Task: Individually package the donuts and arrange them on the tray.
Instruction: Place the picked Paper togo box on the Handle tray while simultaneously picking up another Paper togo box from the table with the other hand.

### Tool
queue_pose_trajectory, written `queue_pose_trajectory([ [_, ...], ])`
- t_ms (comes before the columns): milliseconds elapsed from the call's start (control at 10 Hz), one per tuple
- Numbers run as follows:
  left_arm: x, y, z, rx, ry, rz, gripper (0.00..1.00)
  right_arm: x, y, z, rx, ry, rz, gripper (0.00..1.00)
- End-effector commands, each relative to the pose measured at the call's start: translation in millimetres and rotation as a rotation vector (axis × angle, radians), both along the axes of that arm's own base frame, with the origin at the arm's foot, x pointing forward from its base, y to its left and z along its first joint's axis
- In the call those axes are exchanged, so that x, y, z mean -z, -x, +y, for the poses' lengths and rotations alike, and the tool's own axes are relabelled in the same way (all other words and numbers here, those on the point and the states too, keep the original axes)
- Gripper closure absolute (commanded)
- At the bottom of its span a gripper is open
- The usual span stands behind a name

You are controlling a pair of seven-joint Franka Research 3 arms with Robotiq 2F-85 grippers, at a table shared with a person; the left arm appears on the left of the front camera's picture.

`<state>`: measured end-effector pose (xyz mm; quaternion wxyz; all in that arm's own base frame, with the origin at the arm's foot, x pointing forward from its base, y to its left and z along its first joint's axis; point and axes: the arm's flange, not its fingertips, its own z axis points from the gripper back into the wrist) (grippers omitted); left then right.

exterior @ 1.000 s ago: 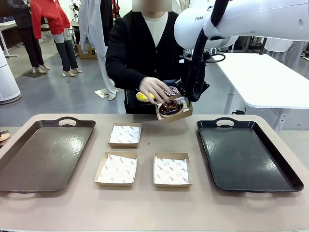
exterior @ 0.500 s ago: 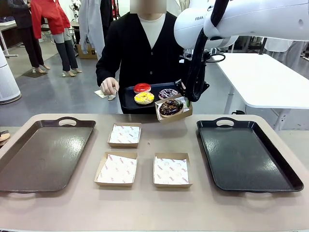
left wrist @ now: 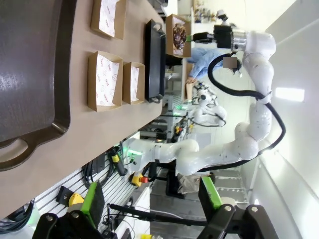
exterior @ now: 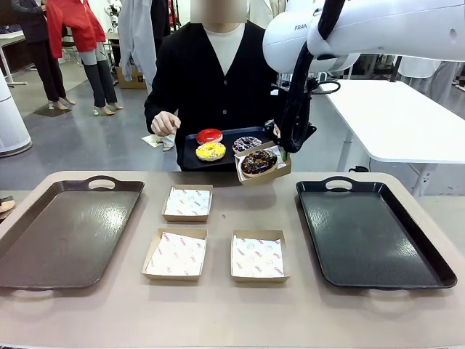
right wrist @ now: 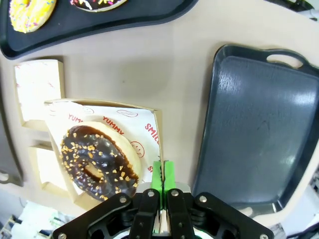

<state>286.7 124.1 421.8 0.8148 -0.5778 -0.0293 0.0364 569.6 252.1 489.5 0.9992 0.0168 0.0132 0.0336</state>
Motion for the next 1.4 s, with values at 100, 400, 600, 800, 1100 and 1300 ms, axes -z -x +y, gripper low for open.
queue_pose_trajectory([
  [100,-66.9,-46.9,-58.0,0.057,-0.229,-0.002,0.0,-21.0,19.1,-69.2,0.061,-0.057,0.026,0.98],
  [400,-101.9,-98.9,-132.2,0.073,-0.486,0.016,0.0,-16.1,28.8,-152.2,0.175,-0.092,0.029,0.98],
  [600,-104.3,-138.6,-194.5,0.087,-0.697,0.018,0.0,4.9,30.8,-198.9,0.221,-0.137,0.017,0.98],
  [800,-88.5,-173.8,-247.8,0.104,-0.861,-0.023,0.0,30.8,34.9,-220.6,0.226,-0.175,-0.003,0.98],
  [1100,-48.6,-213.4,-306.8,0.089,-1.016,-0.132,0.0,73.0,34.5,-232.1,0.219,-0.189,0.025,0.98],
  [1300,-31.9,-228.6,-327.2,0.084,-1.094,-0.227,0.0,81.9,31.8,-231.0,0.216,-0.18,0.021,0.98],
])
